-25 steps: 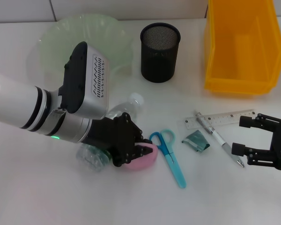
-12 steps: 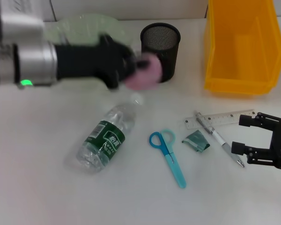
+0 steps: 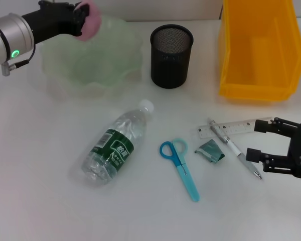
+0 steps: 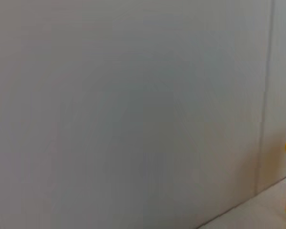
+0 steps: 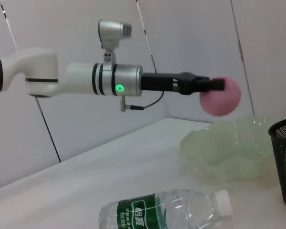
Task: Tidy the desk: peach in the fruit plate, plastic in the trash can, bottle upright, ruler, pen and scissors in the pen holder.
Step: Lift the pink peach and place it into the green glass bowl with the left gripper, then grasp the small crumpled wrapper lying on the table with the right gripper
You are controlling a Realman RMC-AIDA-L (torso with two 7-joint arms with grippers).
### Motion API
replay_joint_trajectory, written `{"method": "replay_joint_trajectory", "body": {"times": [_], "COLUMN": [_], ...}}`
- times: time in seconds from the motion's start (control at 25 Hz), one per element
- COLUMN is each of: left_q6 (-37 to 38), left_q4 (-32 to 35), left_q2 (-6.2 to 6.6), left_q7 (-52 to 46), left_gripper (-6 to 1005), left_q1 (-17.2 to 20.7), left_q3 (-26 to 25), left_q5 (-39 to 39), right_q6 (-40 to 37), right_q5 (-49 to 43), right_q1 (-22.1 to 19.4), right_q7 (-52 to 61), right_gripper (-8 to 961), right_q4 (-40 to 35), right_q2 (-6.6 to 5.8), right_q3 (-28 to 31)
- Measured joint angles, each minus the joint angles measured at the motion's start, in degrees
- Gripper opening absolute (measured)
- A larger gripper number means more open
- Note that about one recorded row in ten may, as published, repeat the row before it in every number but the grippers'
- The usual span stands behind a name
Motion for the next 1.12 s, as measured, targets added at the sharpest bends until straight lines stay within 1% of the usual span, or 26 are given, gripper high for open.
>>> {"method": "replay_joint_trajectory", "body": {"times": [0.12, 0.24, 0.32, 0.56, 0.72, 0.84, 0.88, 0.92, 0.96, 1.0, 1.04, 1.12], "left_q6": [-0.77, -1.95, -1.91, 0.17, 1.13, 6.38, 6.38, 14.99, 15.86, 21.61, 21.61, 32.34], "left_q4": [-1.93, -2.71, -3.08, -3.39, -3.26, -1.37, -1.37, 0.70, 0.80, 1.18, 1.18, 1.10], "left_q2": [-0.20, -0.42, -0.42, -0.49, -0.44, -0.39, -0.39, -0.22, -0.21, -0.12, -0.12, 0.03], "left_q7": [1.25, 2.81, 2.81, 2.81, 2.81, 2.88, 2.88, 4.73, 5.09, 7.21, 7.21, 12.92], "left_gripper": [49, 50, 50, 223, 415, 537, 578, 619, 658, 697, 735, 813], "left_q1": [-0.31, 0.50, 0.82, 1.55, 1.71, 3.46, 3.46, 5.73, 5.91, 7.20, 7.20, 9.52], "left_q3": [-1.33, -0.39, 0.31, 1.04, 1.06, 1.07, 1.07, 1.06, 1.07, 1.00, 1.00, 0.99], "left_q5": [-0.68, -3.13, -3.31, -3.83, -4.09, -5.47, -5.47, -7.84, -7.99, -8.89, -8.89, -9.26], "right_q6": [-0.04, -0.05, -0.05, -0.17, -0.24, -0.67, -1.48, -2.37, -3.75, -4.90, -6.30, -8.46], "right_q5": [0.01, 0.02, 0.02, 0.02, 0.02, 0.37, 0.90, 1.46, 2.21, 2.71, 3.20, 3.78], "right_q1": [0.14, 0.21, 0.25, 0.35, 0.43, 0.55, 0.56, 0.57, 0.59, 0.60, 0.66, 1.08], "right_q7": [0.33, 0.65, 0.75, 1.18, 1.90, 4.48, 6.25, 8.08, 10.41, 12.34, 14.46, 18.64], "right_gripper": [822, 822, 822, 821, 821, 821, 821, 821, 821, 821, 821, 821], "right_q4": [-0.05, -0.06, -0.09, -0.15, -0.30, -1.16, -2.19, -3.48, -5.39, -7.45, -10.06, -15.89], "right_q2": [0.00, 0.00, 0.00, 0.00, 0.00, -0.12, -0.24, -0.30, -0.42, -0.46, -0.48, -0.50], "right_q3": [0.00, -0.02, -0.12, -0.06, -0.26, -0.07, -0.03, -0.03, -0.02, -0.03, -0.05, -0.19]}}
